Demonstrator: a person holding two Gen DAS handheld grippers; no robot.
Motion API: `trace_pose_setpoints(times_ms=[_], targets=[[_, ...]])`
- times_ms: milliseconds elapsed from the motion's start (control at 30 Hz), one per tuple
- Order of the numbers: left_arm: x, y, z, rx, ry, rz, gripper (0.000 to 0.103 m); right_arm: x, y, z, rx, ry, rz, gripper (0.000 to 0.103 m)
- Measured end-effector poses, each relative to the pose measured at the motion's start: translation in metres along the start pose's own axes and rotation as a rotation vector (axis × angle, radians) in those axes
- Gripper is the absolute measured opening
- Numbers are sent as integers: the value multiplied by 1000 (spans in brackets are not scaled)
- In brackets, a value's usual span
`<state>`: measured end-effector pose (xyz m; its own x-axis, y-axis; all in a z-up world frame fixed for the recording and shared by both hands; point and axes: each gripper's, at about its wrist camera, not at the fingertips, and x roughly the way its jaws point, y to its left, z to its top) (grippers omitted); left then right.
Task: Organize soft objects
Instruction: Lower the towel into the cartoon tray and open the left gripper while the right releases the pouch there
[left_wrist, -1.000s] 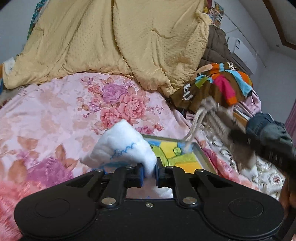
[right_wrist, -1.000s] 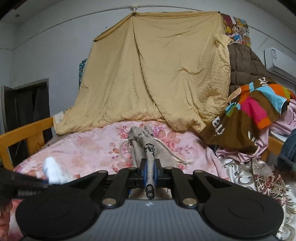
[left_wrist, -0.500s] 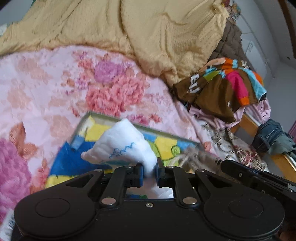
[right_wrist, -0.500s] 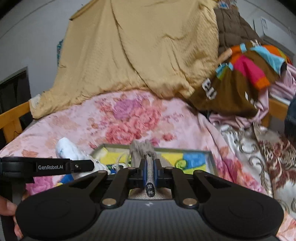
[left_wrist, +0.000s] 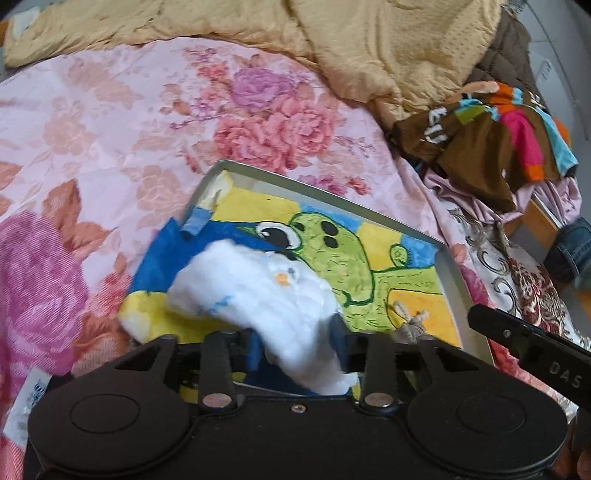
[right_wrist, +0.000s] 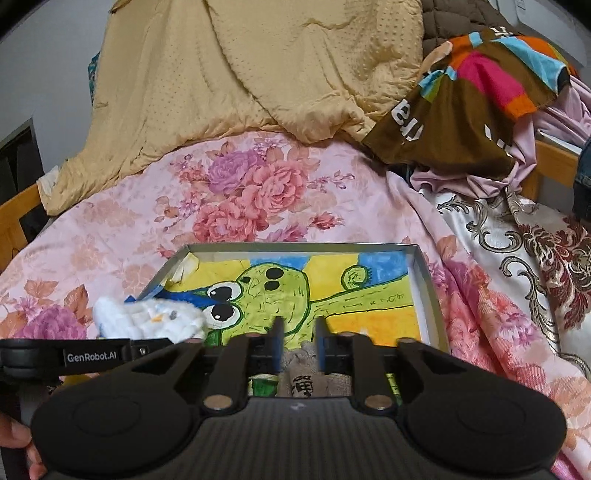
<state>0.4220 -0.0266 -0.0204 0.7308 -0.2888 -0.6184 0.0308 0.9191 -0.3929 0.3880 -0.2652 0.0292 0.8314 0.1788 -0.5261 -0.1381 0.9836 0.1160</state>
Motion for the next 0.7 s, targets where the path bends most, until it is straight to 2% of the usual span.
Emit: trace_pose_setpoints(times_ms=[100, 200, 300, 500, 600, 700], targets=[[-9, 2, -2, -12, -11, 14, 68, -3, -2, 1, 16, -7, 7, 49], [-19, -1, -4, 15, -19, 29, 79, -9, -2, 2, 20, -20, 13, 60], [-34, -3, -5, 37, -47, 39, 86, -17, 0, 4, 26, -38, 18, 72], [-72, -8, -5, 62, -122, 67, 96, -42, 2, 6, 61, -93, 29, 89], [-100, -9, -8, 54, -181, 35, 98, -61, 3, 5, 50, -120, 19, 101], [-128, -8, -17, 43, -238, 9, 102, -86, 7, -1, 0, -171, 19, 103]])
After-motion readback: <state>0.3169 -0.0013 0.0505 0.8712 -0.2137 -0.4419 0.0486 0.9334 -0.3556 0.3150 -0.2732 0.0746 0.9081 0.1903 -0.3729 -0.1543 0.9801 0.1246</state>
